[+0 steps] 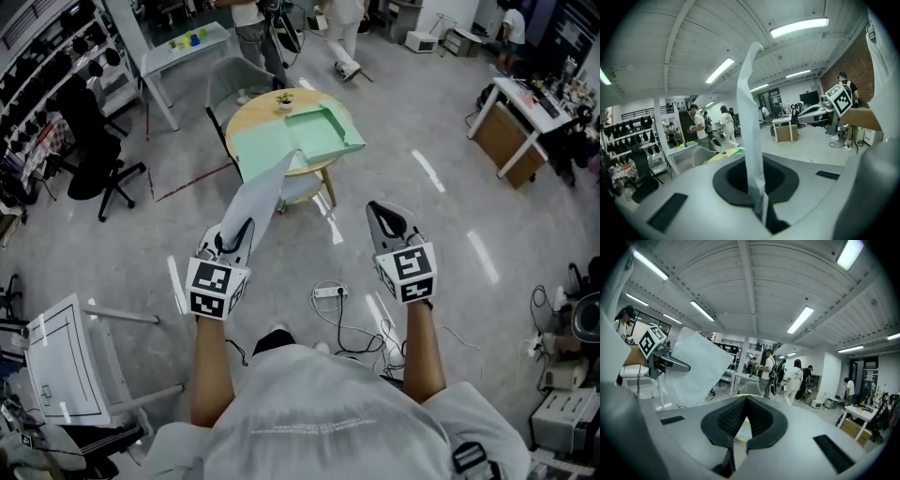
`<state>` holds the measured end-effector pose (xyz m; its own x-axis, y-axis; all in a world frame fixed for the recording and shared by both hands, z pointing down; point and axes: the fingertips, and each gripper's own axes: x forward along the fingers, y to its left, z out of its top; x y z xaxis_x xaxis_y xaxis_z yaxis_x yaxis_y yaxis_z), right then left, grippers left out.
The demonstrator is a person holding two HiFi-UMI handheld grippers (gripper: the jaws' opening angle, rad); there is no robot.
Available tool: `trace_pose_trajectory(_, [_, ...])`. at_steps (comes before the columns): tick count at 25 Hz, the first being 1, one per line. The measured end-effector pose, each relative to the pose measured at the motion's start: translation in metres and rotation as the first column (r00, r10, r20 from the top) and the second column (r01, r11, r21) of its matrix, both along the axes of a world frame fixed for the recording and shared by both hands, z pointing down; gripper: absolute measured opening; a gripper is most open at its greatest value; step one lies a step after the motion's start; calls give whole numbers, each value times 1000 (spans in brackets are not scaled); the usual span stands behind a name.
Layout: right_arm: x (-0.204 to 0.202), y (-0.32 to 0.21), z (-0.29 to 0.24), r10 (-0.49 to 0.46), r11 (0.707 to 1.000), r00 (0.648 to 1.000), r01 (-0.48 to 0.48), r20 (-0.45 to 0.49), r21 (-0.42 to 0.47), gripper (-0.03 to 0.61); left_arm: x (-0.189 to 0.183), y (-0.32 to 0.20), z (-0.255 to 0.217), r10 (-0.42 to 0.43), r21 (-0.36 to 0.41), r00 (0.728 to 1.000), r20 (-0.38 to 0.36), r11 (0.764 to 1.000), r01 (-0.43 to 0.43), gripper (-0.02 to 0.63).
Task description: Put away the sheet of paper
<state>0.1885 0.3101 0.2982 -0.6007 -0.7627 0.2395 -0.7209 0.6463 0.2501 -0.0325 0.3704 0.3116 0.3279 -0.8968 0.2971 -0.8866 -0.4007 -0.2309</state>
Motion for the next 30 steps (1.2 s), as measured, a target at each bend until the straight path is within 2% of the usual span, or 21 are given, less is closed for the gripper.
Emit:
trace_pose_trajectory(8, [1,-33,11,-18,999,1000,18,-6,-35,21,-5,-38,7,-12,-6,1000,-19,1000,12,18])
trace_pose_trajectory(12, [-11,-59,19,-26,999,998,24,-48,-34,21,-19,-72,20,-18,-17,998,-64,1000,17,18])
trace_pose_trajectory(17, [-30,-114,10,-25,1000,998,25,-63,-4,21,-42,-140,24,-15,-20,995,-103,1000,13,18])
trace_pose_trajectory(20, [-48,-157,7,-4,1000,997,4,-73,3,21,-68,-187,18,-9,-13,993,-120,1000,7,18])
trace_pose_trajectory(26, [-95,-238,8,10,999,996,-14,-88,-42,21,-123,-280,10,6,-24,986,-169,1000,-10,18])
trace_pose_trajectory(30, [-113,-292,9,72,995,996,-75,-47,-63,21,-142,-336,17,29,-37,979,-202,999,-38,18])
